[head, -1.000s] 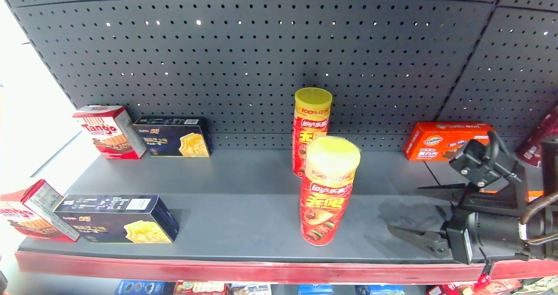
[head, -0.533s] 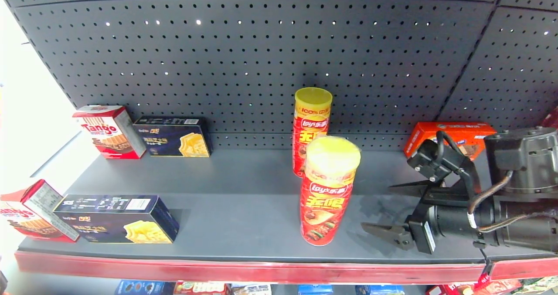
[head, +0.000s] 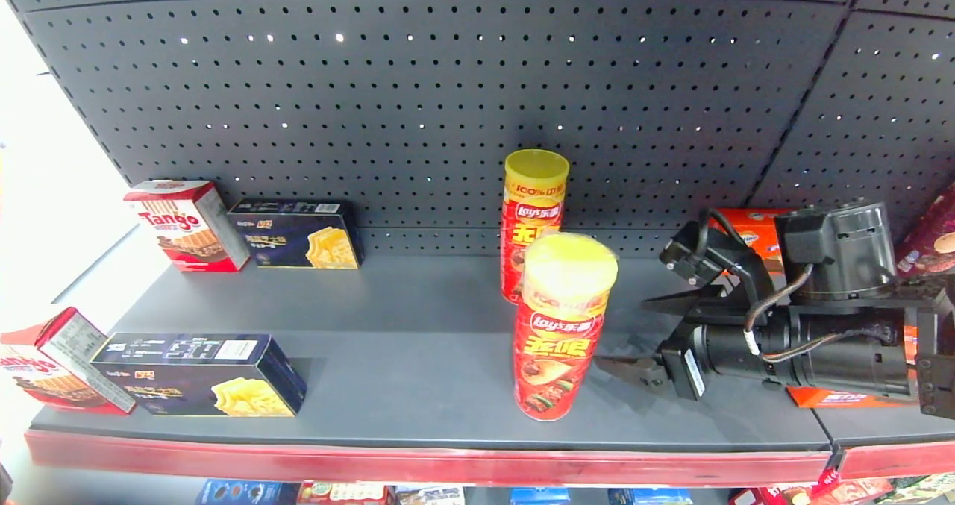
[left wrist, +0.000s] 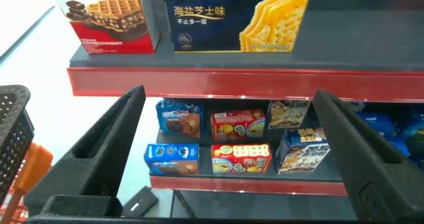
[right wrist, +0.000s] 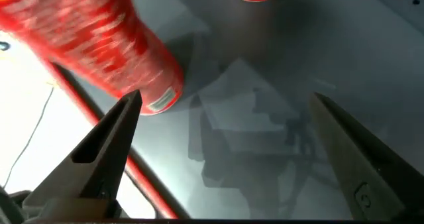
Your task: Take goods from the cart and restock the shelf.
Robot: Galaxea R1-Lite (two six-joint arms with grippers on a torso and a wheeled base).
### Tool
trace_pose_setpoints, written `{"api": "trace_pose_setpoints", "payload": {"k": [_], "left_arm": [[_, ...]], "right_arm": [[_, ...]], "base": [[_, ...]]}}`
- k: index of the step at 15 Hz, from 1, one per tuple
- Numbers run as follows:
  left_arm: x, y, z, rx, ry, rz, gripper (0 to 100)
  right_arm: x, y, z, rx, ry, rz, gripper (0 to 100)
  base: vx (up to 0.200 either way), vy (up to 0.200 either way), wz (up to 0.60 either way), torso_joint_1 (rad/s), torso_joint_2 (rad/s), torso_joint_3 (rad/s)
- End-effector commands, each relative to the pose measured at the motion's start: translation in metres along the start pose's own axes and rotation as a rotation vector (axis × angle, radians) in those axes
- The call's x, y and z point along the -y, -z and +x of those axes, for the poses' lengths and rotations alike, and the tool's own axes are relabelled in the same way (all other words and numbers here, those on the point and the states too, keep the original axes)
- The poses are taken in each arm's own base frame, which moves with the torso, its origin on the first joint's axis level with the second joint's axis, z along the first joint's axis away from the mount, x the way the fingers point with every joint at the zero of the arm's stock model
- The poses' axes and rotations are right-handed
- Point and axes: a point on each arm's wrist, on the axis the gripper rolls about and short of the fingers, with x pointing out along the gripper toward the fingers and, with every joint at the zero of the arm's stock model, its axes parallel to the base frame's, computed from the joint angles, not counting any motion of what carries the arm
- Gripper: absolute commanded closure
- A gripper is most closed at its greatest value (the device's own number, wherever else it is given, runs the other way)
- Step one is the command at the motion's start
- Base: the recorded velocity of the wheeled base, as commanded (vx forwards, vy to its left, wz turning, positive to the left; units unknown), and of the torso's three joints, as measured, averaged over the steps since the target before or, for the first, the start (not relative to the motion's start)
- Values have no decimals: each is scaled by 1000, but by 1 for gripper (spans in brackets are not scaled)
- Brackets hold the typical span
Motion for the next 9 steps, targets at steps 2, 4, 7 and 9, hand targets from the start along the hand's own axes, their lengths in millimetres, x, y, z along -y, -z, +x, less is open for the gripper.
{"api": "trace_pose_setpoints", "payload": {"k": [2,4,7,9], "left_arm": [[0,0,0,-2,-1,0,0],[0,0,0,-2,-1,0,0],[0,0,0,-2,-1,0,0],[0,0,0,-2,-1,0,0]], "right_arm": [[3,-5,8,5,5,-1,0],[5,-8,13,9,8,-2,0],[5,-7,14,2,8,-2,0],[4,-4,11,-3,6,-1,0]], "base": [[0,0,0,0,0,0],[0,0,0,0,0,0],[0,0,0,0,0,0],[0,0,0,0,0,0]]}}
